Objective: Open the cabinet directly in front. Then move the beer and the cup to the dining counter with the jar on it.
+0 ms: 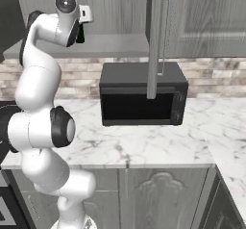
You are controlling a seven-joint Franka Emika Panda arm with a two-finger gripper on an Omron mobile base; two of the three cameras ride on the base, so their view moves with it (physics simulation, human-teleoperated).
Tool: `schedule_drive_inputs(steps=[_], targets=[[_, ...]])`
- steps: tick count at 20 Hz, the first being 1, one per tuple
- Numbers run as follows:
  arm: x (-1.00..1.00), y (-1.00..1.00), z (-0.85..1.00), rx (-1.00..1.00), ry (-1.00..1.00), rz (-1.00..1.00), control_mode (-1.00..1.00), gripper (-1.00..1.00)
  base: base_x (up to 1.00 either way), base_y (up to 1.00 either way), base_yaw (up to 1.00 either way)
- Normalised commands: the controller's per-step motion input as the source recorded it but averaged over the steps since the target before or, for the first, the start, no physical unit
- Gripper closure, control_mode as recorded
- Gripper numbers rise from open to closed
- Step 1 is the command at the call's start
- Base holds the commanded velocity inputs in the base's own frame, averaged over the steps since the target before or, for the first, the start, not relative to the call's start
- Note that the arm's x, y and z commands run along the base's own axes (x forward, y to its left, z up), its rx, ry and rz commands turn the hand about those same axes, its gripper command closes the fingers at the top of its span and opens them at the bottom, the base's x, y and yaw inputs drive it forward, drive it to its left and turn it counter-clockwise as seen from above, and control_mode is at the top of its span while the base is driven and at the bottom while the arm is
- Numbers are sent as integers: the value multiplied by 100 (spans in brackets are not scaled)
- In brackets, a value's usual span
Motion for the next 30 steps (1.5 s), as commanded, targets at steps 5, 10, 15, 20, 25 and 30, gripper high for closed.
schedule_drive_inputs(steps=[5,10,15,20,25,30], targets=[[39,7,-2,0,0,-1,-100,-100,0,0,0],[40,20,0,0,0,-5,-100,-100,0,0,0],[43,11,0,0,0,-3,-100,-100,0,0,0],[20,0,0,0,1,0,-100,-100,0,0,0],[21,0,0,0,0,0,-100,-100,0,0,0],[14,0,0,0,0,0,-100,-100,0,0,0]])
